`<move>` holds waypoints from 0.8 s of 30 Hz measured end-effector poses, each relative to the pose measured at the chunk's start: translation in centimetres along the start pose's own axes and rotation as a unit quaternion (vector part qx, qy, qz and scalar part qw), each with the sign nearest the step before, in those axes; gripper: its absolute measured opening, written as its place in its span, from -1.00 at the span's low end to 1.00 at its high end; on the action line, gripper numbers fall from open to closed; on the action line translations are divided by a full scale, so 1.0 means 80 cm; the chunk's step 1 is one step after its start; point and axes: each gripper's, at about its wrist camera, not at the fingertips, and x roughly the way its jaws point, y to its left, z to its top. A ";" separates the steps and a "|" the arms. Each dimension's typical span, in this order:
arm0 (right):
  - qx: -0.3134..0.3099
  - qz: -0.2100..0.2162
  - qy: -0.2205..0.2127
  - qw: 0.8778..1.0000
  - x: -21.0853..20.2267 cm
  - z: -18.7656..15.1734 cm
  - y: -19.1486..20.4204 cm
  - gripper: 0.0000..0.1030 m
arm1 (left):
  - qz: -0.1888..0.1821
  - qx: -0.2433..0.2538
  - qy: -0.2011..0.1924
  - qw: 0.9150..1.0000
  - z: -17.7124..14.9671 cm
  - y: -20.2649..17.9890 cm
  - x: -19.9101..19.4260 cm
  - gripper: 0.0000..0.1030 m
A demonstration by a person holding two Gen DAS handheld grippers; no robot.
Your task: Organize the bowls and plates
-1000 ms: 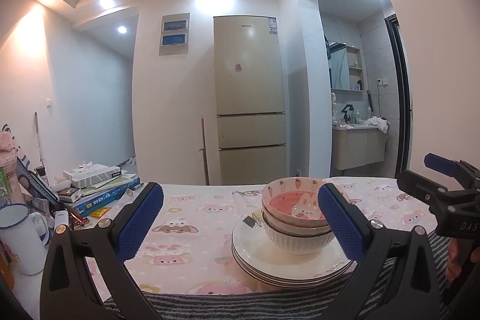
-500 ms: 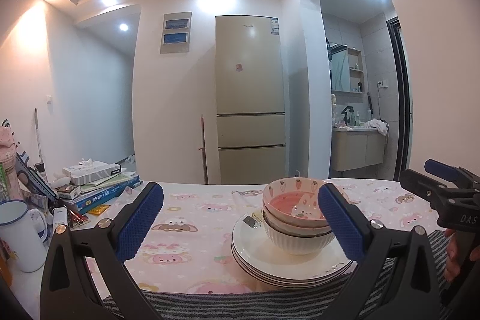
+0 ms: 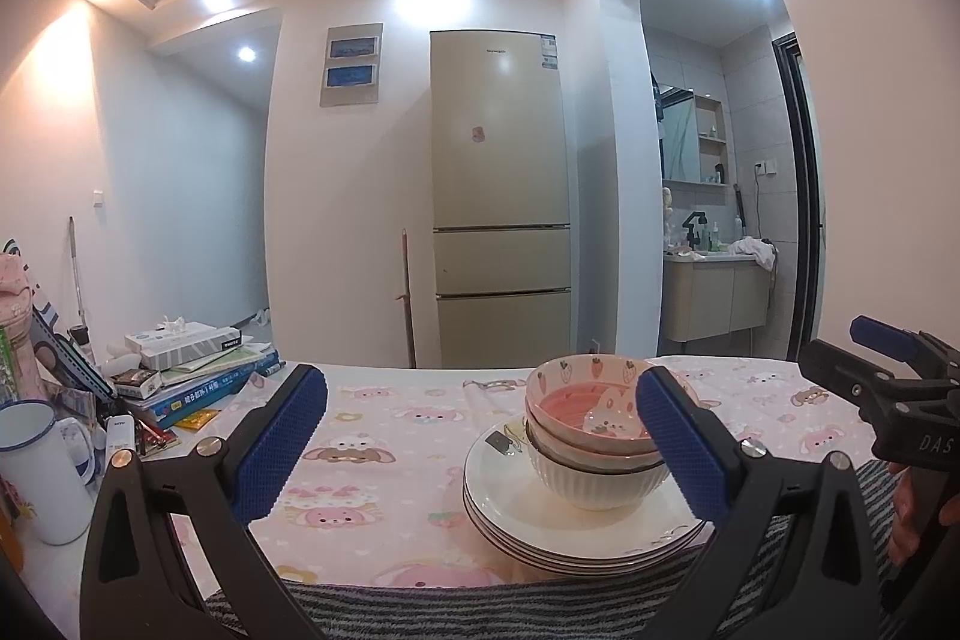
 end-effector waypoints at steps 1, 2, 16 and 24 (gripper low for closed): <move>-0.001 0.000 0.000 1.000 0.000 0.000 0.000 1.00 | 0.000 0.000 0.000 1.000 0.000 0.000 0.000 1.00; -0.001 0.000 -0.001 1.000 0.000 0.000 0.000 1.00 | 0.000 0.000 0.000 1.000 0.000 0.000 0.000 1.00; -0.008 -0.003 -0.004 1.000 -0.002 -0.001 0.003 1.00 | 0.000 0.004 -0.001 1.000 0.002 -0.002 -0.001 1.00; -0.009 -0.003 -0.004 1.000 -0.002 -0.001 0.003 1.00 | 0.001 0.005 -0.003 1.000 0.002 -0.003 -0.002 1.00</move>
